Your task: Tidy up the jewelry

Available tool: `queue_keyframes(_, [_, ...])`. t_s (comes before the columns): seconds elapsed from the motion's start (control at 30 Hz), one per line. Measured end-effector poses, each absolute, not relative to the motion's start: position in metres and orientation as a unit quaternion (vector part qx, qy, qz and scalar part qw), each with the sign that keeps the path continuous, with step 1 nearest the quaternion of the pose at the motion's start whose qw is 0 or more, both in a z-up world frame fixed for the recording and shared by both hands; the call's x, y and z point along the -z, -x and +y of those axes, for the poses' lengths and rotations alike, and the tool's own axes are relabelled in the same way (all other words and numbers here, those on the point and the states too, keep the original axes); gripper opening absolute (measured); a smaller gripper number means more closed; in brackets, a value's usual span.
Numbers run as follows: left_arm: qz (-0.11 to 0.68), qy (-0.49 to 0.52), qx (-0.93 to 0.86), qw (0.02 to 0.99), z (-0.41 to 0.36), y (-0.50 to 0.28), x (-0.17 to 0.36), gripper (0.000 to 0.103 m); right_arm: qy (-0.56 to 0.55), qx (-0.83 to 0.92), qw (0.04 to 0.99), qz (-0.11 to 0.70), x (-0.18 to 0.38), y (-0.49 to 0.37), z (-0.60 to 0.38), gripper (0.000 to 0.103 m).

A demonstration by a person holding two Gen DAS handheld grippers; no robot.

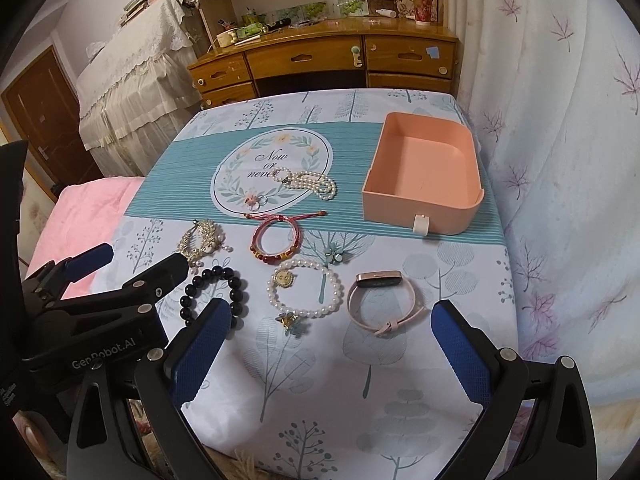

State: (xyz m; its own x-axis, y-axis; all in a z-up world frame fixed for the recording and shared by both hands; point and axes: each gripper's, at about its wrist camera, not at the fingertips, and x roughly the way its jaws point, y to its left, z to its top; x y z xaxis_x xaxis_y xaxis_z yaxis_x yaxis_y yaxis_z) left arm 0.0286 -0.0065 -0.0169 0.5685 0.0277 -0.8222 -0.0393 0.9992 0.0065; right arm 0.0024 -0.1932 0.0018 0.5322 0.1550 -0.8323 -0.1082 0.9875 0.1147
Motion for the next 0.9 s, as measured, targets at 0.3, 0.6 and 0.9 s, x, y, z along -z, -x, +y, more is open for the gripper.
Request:
queue_keyframes(0.3, [0.465, 0.008, -0.018, 0.885, -0.006, -0.03, 0.019, 0.1, -0.023, -0.074, 0.876, 0.475, -0.002, -0.004, -0.193, 0.102])
queue_keyframes(0.6, [0.465, 0.011, -0.017, 0.885, -0.004, -0.032, 0.022, 0.1, -0.034, -0.085, 0.875, 0.476, -0.001, -0.009, -0.198, 0.102])
queue_keyframes(0.9, [0.471, 0.008, -0.018, 0.882, -0.009, -0.036, 0.021, 0.1, -0.05, -0.097, 0.868, 0.484, 0.006, -0.013, -0.201, 0.102])
